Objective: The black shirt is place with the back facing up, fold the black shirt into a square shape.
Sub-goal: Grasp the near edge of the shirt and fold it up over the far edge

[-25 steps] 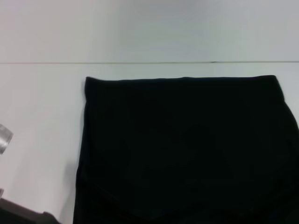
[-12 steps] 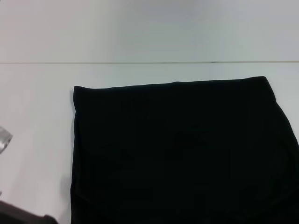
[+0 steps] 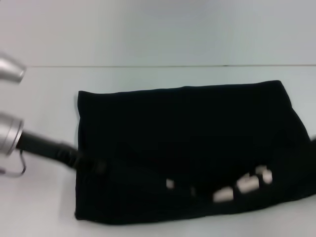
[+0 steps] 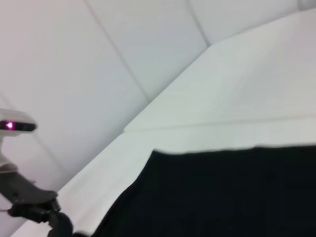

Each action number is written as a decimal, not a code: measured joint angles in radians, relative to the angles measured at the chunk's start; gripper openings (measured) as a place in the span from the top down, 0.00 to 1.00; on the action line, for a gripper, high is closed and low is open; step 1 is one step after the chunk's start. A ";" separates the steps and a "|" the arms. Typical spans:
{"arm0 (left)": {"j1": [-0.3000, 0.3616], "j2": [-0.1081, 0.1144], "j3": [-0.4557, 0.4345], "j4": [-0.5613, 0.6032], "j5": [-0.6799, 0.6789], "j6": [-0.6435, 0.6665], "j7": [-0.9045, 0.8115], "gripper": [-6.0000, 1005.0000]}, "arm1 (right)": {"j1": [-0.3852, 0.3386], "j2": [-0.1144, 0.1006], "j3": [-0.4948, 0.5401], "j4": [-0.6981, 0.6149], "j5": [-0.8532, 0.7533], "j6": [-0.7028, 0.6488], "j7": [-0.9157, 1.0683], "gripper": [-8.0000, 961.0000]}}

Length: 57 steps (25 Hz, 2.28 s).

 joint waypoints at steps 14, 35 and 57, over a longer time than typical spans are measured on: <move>-0.105 0.001 0.112 -0.067 0.012 -0.562 -0.137 0.99 | 0.209 0.029 -0.095 0.117 -0.001 0.560 0.111 0.93; -0.146 -0.041 0.227 -0.048 0.014 -0.880 -0.151 0.99 | 0.389 0.100 -0.175 0.186 0.001 0.966 0.111 0.93; -0.146 -0.068 0.268 -0.175 0.015 -1.155 -0.141 0.99 | 0.452 0.136 -0.175 0.265 0.002 1.214 0.090 0.93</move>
